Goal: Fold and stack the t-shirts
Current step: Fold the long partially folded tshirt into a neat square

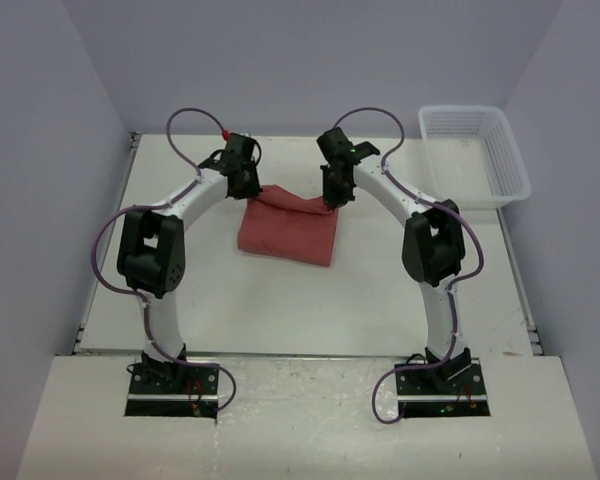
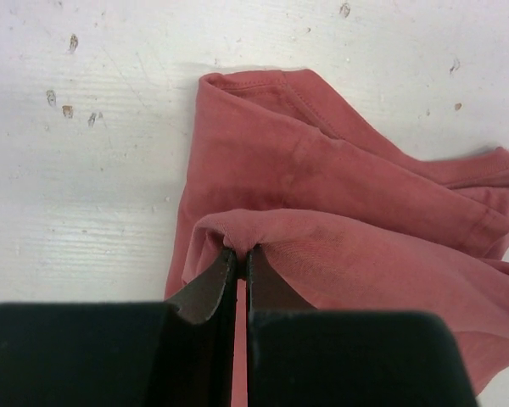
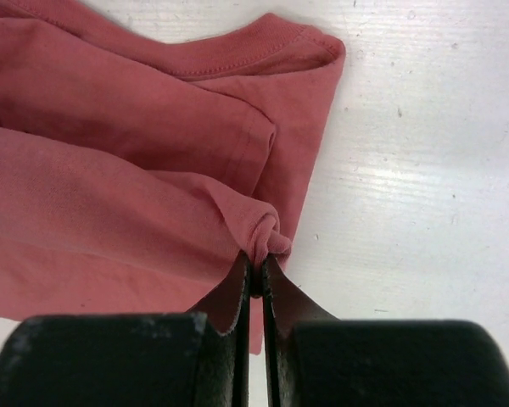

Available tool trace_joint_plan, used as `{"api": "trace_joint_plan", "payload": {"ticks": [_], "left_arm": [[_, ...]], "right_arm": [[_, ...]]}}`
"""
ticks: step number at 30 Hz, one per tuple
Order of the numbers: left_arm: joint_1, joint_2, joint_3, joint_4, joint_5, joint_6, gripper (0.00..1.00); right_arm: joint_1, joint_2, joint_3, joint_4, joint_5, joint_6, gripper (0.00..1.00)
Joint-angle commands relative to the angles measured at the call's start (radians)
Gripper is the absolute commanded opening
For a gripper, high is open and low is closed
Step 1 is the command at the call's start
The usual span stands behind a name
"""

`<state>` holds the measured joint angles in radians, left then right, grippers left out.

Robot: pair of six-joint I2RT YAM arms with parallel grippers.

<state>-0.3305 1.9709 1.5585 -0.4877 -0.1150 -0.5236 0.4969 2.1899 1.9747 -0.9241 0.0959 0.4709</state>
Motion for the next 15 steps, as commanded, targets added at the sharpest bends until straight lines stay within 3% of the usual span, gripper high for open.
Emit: {"api": "trace_joint_plan", "payload": {"ticks": [1, 15], "left_arm": [[0.002, -0.001, 0.080, 0.052, -0.008, 0.059, 0.00], [0.011, 0.218, 0.198, 0.086, 0.069, 0.105, 0.00]], "right_arm": [[-0.008, -0.039, 0.038, -0.013, 0.056, 0.000, 0.00], [-0.035, 0.137, 0.211, -0.062, 0.010, -0.005, 0.00]]}}
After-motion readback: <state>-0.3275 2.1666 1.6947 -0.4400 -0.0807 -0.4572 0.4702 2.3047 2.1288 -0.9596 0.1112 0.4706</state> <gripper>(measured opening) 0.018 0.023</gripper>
